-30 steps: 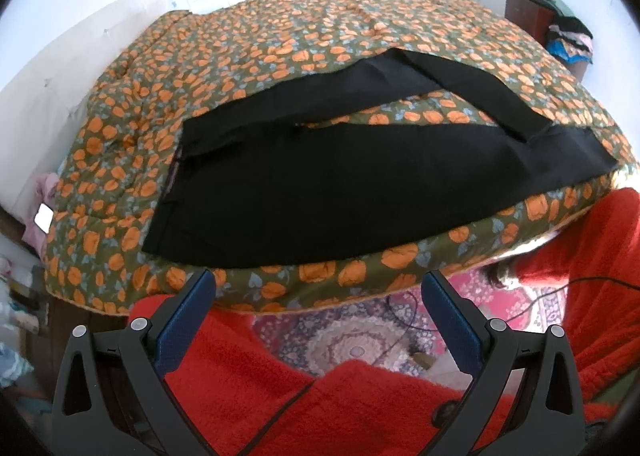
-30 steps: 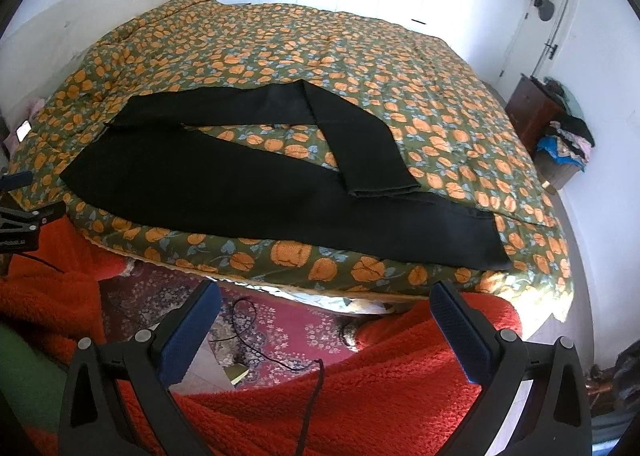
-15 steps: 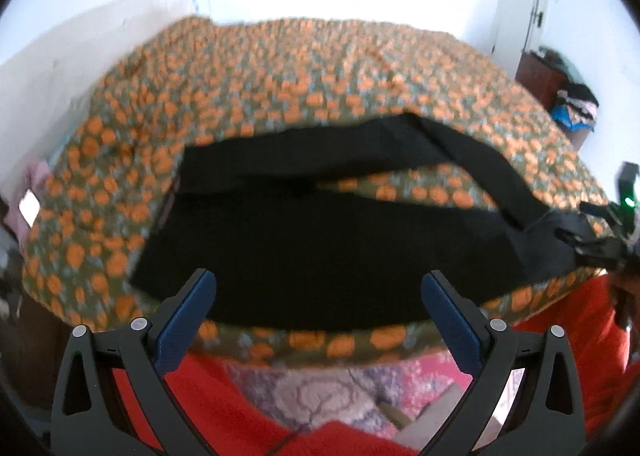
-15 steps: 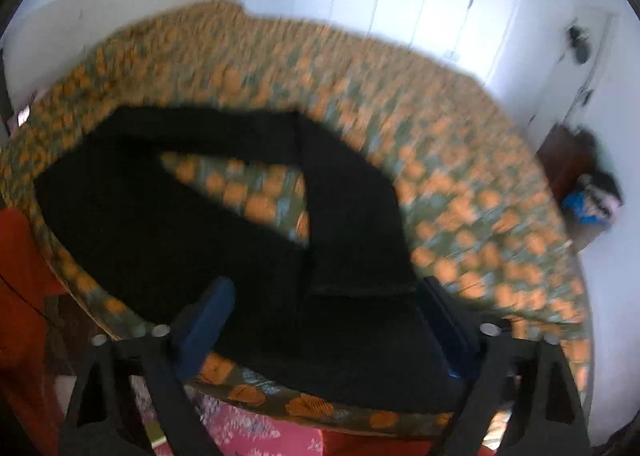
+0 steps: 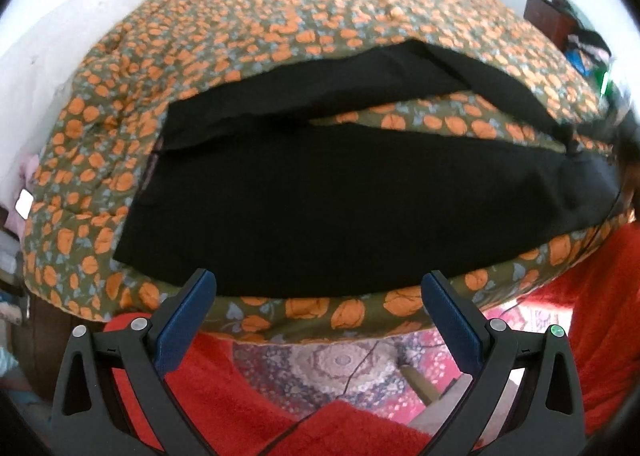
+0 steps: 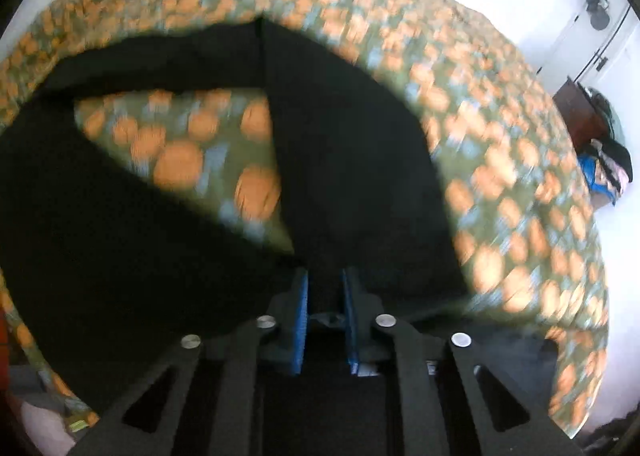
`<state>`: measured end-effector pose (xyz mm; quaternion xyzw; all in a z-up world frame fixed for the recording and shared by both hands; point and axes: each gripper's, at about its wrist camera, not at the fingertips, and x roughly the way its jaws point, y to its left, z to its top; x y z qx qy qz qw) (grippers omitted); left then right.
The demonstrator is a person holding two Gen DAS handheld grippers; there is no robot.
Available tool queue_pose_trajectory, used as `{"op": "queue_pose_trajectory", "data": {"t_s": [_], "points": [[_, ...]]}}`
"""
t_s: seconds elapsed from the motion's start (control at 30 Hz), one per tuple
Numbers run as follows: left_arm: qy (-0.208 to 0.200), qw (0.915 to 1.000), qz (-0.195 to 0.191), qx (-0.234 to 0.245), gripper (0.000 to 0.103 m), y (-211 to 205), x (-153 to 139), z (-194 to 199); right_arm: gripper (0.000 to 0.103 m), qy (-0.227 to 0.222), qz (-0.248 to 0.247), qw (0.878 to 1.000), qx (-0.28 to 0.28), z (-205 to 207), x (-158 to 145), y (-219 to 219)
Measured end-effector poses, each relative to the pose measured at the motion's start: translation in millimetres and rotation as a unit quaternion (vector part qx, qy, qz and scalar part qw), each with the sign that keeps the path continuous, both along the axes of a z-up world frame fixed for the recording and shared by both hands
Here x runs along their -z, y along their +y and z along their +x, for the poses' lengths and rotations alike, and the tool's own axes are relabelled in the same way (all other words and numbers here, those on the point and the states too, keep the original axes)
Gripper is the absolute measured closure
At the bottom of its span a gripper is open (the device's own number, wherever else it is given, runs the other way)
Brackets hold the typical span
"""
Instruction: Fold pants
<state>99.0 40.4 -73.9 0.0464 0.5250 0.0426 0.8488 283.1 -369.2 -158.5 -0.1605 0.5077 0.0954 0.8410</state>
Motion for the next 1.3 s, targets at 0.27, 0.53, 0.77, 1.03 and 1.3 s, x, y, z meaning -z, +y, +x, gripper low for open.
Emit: {"op": "queue_pose_trajectory", "data": {"t_s": [0.27, 0.53, 0.77, 1.03, 1.3], "points": [[0.005, 1.0000, 0.000, 0.006, 0.001, -16, 0, 23, 0.084, -0.144, -0.107, 0.981, 0.078, 181, -137, -114], [0.046, 0.9988, -0.018, -0.004, 0.001, -14, 26, 37, 0.052, -0.071, 0.065, 0.963, 0.253, 211, -89, -236], [0.066, 0.9975, -0.025, 0.009, 0.001, -30, 35, 43, 0.052, 0.042, 0.312, 0.885, 0.342, 202, 41, -262], [0.057, 0.9978, -0.029, -0.016, 0.001, 1, 29, 72, 0.050, 0.025, 0.124, 0.916, 0.380, 228, 53, -248], [-0.049, 0.9910, 0.010, -0.124, 0.001, 82, 77, 223, 0.034, -0.027, 0.183, 0.965, 0.184, 191, -26, -99]]}}
